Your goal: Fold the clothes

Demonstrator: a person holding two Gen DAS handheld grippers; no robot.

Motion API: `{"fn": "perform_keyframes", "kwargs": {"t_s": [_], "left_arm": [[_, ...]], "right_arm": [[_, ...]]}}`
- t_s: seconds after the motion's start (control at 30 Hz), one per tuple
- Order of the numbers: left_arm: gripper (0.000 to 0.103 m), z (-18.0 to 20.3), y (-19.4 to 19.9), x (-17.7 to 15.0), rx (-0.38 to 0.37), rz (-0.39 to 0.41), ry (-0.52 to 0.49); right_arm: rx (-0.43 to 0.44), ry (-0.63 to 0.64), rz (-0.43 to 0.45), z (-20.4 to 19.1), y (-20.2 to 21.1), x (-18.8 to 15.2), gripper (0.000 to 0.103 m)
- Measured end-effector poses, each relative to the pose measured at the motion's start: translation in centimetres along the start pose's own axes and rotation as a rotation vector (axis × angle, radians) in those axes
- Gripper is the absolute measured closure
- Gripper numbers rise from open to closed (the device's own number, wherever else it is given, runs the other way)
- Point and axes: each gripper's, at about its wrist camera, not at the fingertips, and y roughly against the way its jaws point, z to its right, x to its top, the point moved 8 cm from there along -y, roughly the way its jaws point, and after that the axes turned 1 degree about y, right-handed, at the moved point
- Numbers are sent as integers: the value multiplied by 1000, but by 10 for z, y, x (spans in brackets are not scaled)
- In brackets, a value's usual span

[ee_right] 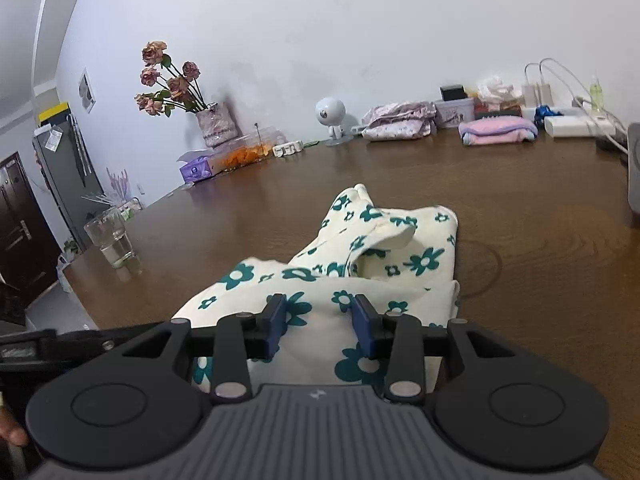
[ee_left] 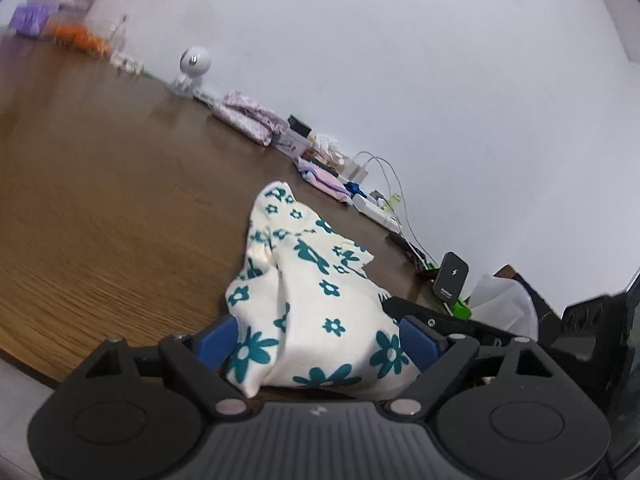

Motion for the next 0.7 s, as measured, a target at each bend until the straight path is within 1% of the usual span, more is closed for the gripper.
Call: {"fn": "perform_keyframes", "kwargs": {"t_s": [0.07, 0.1, 0.13, 0.17, 0.2, 0.27, 0.3, 0.33, 0.37, 0.4, 0.43, 0.53, 0.57, 0.6, 0.63, 0.7], "left_arm": [[18, -2, -6, 0, -25, -18, 40], [24, -1, -9, 1, -48, -21, 52], [33, -1, -11, 2, -70, -25, 62], [36, 2, -12, 4, -87, -30, 56], [37, 4, -13, 5, -101, -36, 48], [38, 10, -17, 6, -108, -60, -1], [44, 13, -19, 6, -111, -76, -25], [48, 14, -22, 4, -105, -91, -36], [50, 15, -26, 3, -108, -105, -31], [58, 13, -26, 4, -126, -110, -4], [69, 12, -26, 4, -145, -115, 22], [87, 4, -23, 9, -222, -135, 127], [88, 0, -21, 12, -263, -136, 186], [88, -5, -19, 13, -282, -129, 236], [88, -9, -19, 13, -288, -136, 255], [88, -16, -21, 11, -288, -164, 252]], "right_arm": [[7, -13, -1, 2, 1, -2, 66], [11, -19, 0, 3, 2, -3, 66], [15, -23, 1, 3, 2, -4, 66], [18, -27, 1, 4, 2, -4, 65], [21, -28, 1, 4, 3, -4, 65], [26, -29, 2, 4, 3, -4, 65], [28, -30, 2, 4, 3, -4, 65], [30, -30, 3, 4, 3, -4, 65], [30, -32, 5, 5, 3, -4, 64], [30, -33, 6, 5, 4, -4, 64], [30, -34, 7, 6, 4, -4, 64], [30, -44, 6, 8, 5, -6, 62], [36, -46, 4, 7, 6, -6, 62], [41, -47, 3, 7, 6, -6, 62], [45, -48, -1, 7, 7, -6, 62], [39, -51, -17, 9, 4, -7, 62]]}}
